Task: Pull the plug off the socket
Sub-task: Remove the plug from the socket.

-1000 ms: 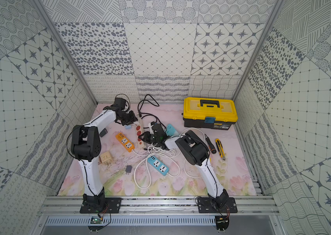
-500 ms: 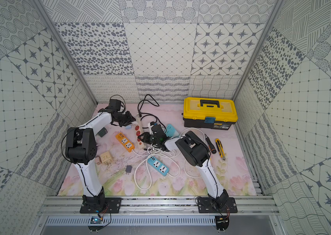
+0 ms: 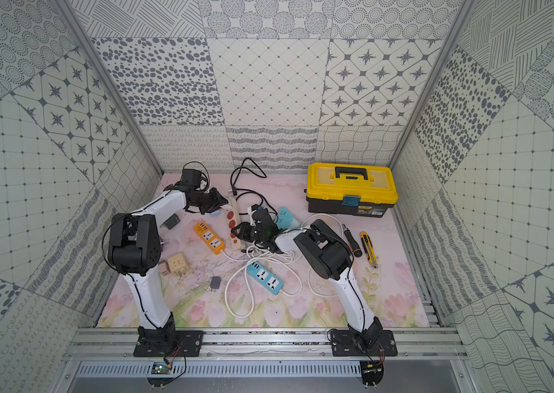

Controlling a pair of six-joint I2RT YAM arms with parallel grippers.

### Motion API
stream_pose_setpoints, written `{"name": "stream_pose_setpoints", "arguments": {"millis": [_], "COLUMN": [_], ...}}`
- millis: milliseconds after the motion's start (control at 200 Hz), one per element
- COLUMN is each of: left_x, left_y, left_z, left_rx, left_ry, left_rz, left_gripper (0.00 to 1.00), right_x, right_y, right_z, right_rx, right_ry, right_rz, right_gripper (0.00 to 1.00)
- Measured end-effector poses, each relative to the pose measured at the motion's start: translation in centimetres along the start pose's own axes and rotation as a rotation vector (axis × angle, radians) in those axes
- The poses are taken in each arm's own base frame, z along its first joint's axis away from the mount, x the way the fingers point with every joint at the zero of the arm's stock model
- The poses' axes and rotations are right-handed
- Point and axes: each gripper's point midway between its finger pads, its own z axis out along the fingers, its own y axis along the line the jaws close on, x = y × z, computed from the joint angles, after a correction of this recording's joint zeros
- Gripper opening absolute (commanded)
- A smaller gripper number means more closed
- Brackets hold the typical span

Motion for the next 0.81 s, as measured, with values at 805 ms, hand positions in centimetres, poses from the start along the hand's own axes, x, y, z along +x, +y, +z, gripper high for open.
{"name": "stream_pose_setpoints", "arguments": {"millis": [805], "left_x": [-0.3], "left_y": [-1.6], "left_z": [-0.7], "left_rx": [-0.061], "left_ry": [-0.028], "left_rz": [0.126], "left_gripper": [0.0], "right_x": [-0.5], "right_y": [0.2], "right_z": [0.0], "right_rx": [0.001], "right_ry": [-0.028], "right_rz": [-0.001], "right_gripper": [0.0]}}
